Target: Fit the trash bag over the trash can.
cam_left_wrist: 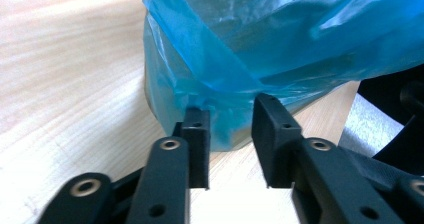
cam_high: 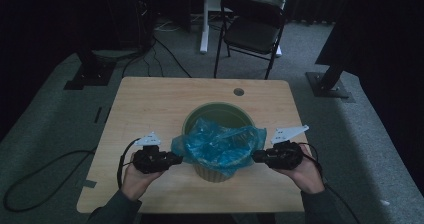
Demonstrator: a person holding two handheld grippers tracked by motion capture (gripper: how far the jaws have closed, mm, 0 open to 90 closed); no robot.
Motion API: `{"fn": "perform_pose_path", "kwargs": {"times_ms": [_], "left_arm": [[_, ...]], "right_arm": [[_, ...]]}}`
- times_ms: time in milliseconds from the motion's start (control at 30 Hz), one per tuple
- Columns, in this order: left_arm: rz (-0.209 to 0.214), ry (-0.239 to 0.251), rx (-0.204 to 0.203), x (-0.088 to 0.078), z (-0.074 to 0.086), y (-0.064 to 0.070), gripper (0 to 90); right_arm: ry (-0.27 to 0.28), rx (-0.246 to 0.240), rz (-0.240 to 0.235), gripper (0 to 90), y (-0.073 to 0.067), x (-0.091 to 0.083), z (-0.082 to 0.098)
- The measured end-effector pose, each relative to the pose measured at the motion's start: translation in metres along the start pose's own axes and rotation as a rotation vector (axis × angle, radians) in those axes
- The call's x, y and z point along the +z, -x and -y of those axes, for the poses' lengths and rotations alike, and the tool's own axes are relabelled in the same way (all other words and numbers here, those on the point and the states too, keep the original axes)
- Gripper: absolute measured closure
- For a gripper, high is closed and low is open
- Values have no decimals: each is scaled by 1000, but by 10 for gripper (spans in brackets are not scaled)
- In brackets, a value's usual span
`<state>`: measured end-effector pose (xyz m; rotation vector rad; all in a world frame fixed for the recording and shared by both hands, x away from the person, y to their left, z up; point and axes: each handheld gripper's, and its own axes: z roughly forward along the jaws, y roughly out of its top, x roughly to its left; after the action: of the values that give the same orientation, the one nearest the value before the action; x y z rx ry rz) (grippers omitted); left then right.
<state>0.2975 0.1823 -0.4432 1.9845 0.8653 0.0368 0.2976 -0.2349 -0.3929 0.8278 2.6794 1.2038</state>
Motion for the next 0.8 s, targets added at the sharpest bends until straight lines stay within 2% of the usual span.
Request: {"fn": "perform_pose_path", "kwargs": {"times_ms": [167, 200, 233, 467, 633, 800], "left_arm": [[0, 31, 10, -11, -1, 1, 621], [0, 31, 10, -11, -1, 1, 621], [-5, 52, 23, -18, -2, 2, 609], [-6, 112, 68, -33, -11, 10, 538], [-9, 139, 100, -38, -20, 18, 502], [-8, 145, 123, -39, -25, 21, 492]], "right_arm": [[11, 2, 4, 764, 1, -5, 0], [22, 7, 14, 734, 2, -8, 0], [35, 12, 21, 722, 3, -11, 0], [79, 18, 43, 665, 6, -22, -1], [113, 25, 61, 650, 8, -29, -4], [130, 20, 68, 642, 8, -31, -7]]}}
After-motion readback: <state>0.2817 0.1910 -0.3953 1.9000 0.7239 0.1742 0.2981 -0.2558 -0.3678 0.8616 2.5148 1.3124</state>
